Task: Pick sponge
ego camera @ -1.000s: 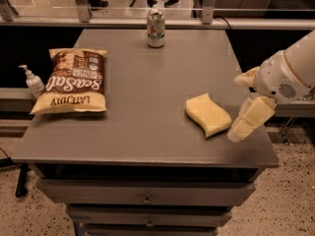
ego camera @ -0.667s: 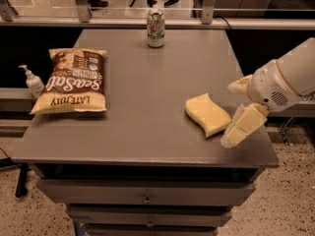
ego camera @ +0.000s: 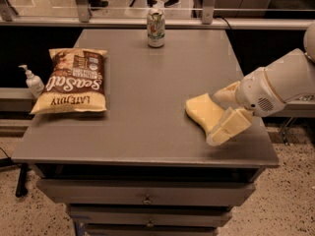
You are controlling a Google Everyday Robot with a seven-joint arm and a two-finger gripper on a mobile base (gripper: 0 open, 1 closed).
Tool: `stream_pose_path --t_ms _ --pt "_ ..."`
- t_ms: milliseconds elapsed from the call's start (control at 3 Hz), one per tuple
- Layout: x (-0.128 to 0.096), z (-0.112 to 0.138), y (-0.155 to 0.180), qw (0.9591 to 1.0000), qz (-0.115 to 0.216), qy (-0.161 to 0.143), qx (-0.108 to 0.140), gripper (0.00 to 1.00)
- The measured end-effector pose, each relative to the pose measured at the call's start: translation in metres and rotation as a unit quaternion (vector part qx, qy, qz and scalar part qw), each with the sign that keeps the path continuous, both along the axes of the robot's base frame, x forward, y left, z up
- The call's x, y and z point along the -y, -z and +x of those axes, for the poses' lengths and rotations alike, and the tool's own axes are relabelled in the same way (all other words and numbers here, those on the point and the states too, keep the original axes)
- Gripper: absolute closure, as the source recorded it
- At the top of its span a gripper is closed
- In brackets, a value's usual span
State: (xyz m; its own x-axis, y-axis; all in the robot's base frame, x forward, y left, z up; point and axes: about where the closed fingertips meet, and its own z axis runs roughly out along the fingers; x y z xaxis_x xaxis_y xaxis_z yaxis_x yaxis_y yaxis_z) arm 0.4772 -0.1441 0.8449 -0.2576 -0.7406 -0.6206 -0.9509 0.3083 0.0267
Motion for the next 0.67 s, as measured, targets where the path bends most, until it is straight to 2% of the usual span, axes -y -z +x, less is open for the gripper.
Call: stream_pose_path --t_ms 667 --pt "-0.0033 -0.0003 0.0061 0.9998 0.017 0.007 -0.002 0.62"
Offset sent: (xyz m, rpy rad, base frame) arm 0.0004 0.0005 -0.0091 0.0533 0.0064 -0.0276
